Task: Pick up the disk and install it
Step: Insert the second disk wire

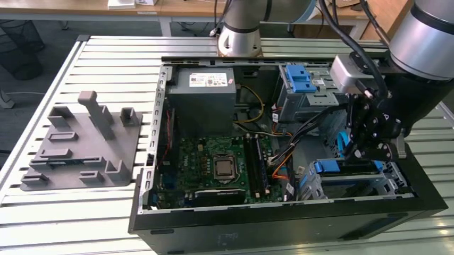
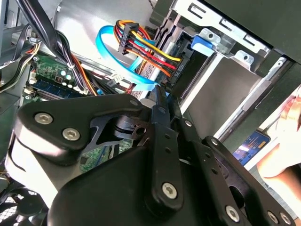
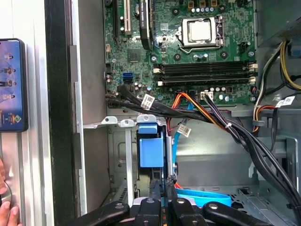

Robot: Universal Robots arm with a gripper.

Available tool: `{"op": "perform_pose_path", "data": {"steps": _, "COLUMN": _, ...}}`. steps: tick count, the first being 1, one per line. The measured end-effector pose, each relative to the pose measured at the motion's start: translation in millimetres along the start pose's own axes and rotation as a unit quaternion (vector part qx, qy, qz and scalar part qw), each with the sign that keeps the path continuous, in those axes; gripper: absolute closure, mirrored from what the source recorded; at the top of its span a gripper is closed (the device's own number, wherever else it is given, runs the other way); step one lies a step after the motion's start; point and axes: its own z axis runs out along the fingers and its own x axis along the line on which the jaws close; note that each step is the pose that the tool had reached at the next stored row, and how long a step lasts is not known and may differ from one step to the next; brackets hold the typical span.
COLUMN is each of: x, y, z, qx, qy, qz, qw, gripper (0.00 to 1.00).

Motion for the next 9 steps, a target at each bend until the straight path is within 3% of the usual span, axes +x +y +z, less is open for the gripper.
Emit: {"op": "perform_pose_path", "data": {"steps": 9, "x": 1.3, "y": -0.9, "z": 2.0, "qx": 0.0000, "qy": 0.0000, "qz": 0.000, "qw": 1.0000, "gripper": 0.84}}
